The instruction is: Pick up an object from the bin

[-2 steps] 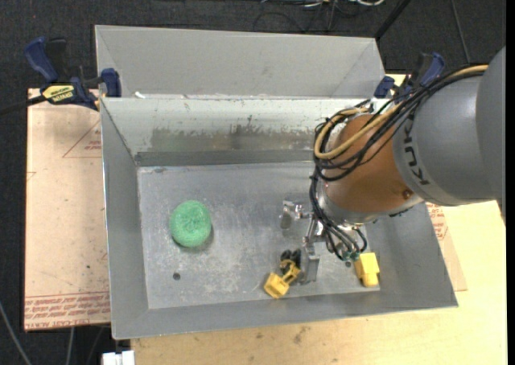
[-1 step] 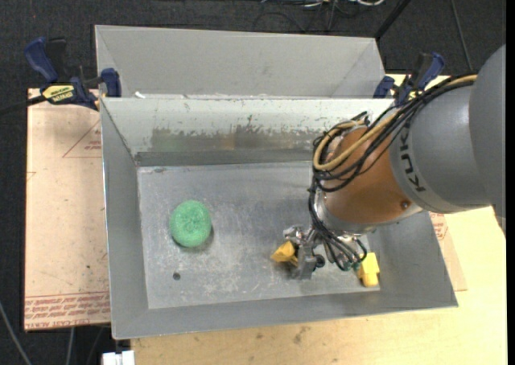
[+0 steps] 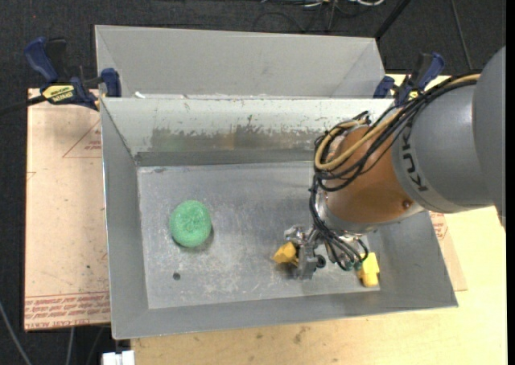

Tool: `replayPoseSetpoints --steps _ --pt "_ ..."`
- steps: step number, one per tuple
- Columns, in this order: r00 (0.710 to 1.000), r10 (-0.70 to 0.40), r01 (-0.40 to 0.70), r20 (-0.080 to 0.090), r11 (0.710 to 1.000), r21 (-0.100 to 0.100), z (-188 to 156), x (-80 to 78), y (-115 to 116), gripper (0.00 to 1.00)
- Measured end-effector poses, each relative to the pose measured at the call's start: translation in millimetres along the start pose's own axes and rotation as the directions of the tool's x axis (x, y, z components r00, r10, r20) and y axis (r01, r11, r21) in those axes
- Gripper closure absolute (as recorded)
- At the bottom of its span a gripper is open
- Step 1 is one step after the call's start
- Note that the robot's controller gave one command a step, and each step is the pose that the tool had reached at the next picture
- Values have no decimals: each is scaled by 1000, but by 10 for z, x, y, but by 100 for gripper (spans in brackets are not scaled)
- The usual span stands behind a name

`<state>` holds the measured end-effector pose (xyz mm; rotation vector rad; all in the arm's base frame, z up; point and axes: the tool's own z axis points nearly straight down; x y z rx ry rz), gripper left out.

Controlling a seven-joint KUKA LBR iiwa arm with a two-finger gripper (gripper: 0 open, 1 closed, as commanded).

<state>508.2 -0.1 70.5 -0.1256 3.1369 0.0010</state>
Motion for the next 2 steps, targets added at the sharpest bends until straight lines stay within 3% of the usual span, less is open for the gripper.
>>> replayPoseSetpoints --steps 1,2 --pt "1000 5 -5 -5 1000 -1 -365 -19 47 100" --pt "1000 2 -2 6 1000 0 -400 -119 159 100"
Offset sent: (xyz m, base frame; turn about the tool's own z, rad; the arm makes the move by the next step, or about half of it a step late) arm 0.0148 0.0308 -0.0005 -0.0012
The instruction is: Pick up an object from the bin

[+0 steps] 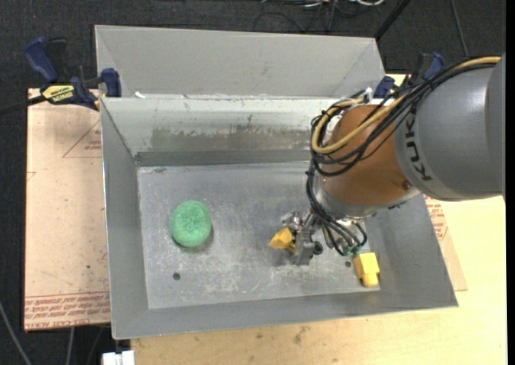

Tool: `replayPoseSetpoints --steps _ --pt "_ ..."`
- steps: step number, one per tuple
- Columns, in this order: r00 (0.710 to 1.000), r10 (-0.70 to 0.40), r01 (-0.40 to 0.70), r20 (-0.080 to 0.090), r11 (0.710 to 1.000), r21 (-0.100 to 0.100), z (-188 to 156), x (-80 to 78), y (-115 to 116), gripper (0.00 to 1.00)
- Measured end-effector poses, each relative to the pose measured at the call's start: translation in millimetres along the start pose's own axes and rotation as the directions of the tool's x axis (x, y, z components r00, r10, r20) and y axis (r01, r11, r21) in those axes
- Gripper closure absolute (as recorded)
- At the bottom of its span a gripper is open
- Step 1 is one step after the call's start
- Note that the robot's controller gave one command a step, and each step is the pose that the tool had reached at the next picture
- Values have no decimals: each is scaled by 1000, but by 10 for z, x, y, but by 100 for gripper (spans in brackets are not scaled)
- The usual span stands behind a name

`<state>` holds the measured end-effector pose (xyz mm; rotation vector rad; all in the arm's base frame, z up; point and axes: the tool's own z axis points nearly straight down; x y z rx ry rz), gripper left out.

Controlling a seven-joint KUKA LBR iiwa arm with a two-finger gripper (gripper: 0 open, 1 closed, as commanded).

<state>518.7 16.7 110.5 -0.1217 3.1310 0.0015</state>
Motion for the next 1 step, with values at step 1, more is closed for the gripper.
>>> replayPoseSetpoints --steps 1 --pt "1000 4 -4 -14 1000 -1 -334 -418 -195 100"
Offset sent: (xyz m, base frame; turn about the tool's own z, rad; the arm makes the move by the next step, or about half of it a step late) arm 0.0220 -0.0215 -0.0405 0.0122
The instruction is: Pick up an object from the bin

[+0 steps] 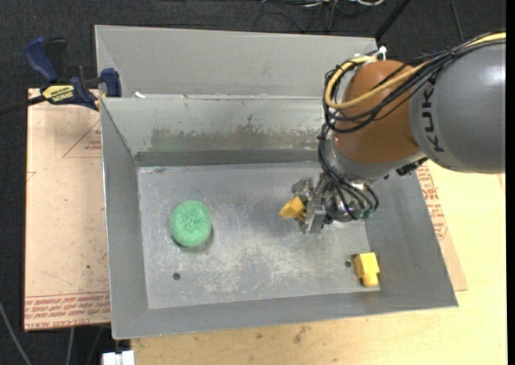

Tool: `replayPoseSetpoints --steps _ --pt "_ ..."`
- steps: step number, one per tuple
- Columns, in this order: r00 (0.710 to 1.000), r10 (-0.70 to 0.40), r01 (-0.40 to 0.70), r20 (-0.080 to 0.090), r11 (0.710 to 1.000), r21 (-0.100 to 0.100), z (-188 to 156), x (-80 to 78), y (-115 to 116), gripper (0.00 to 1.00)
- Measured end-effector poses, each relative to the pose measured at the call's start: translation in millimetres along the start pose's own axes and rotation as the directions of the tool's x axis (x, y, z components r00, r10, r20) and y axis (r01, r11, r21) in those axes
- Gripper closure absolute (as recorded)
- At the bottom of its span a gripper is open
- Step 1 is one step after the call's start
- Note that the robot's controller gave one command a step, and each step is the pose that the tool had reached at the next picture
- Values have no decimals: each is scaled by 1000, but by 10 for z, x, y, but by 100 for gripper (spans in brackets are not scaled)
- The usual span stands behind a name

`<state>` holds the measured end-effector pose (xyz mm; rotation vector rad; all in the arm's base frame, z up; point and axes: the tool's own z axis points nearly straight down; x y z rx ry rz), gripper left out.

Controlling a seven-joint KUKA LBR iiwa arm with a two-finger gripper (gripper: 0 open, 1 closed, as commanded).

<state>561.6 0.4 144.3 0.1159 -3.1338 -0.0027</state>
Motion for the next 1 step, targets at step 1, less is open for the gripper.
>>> replayPoseSetpoints --steps 1 --pt "1000 4 -4 22 1000 3 88 -20 -43 100"
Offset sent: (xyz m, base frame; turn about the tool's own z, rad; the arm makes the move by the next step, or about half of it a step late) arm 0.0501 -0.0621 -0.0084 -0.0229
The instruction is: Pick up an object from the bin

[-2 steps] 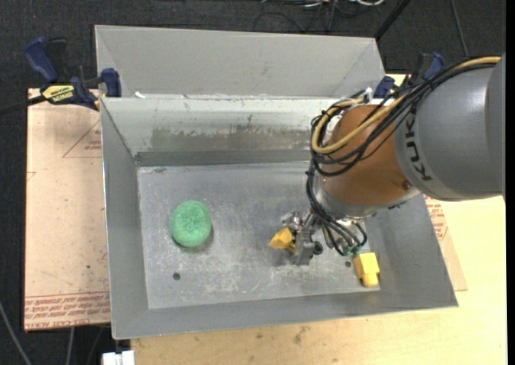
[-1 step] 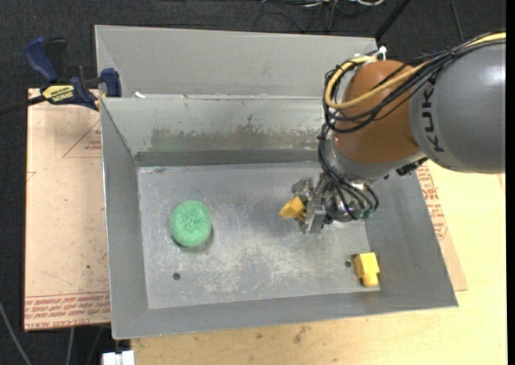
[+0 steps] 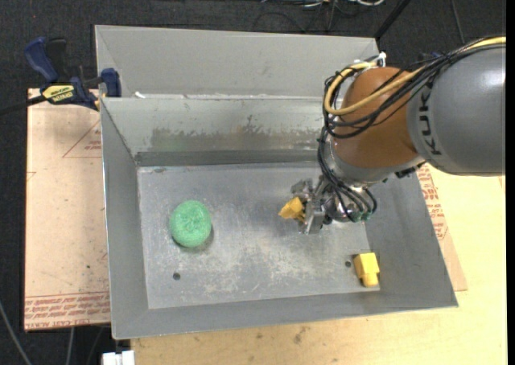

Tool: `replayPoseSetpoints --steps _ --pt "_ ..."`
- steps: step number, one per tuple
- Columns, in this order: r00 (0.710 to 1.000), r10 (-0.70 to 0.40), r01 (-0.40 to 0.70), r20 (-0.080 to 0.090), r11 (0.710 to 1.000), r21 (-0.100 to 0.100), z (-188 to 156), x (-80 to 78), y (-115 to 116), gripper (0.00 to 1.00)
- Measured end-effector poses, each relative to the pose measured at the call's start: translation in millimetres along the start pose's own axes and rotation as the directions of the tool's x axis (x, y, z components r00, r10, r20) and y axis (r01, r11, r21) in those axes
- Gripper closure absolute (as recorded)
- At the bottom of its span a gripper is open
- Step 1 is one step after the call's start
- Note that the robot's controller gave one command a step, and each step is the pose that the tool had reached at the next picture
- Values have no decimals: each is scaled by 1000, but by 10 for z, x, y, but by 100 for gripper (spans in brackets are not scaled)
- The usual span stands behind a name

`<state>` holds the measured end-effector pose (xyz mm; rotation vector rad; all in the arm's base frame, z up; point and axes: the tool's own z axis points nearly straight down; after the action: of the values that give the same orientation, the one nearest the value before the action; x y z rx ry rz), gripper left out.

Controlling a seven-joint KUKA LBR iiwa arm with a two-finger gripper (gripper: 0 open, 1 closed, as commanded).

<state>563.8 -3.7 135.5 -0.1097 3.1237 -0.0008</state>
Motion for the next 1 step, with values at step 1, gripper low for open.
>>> replayPoseSetpoints --steps 1 --pt "1000 -22 22 -22 1000 -5 115 -322 -473 100"
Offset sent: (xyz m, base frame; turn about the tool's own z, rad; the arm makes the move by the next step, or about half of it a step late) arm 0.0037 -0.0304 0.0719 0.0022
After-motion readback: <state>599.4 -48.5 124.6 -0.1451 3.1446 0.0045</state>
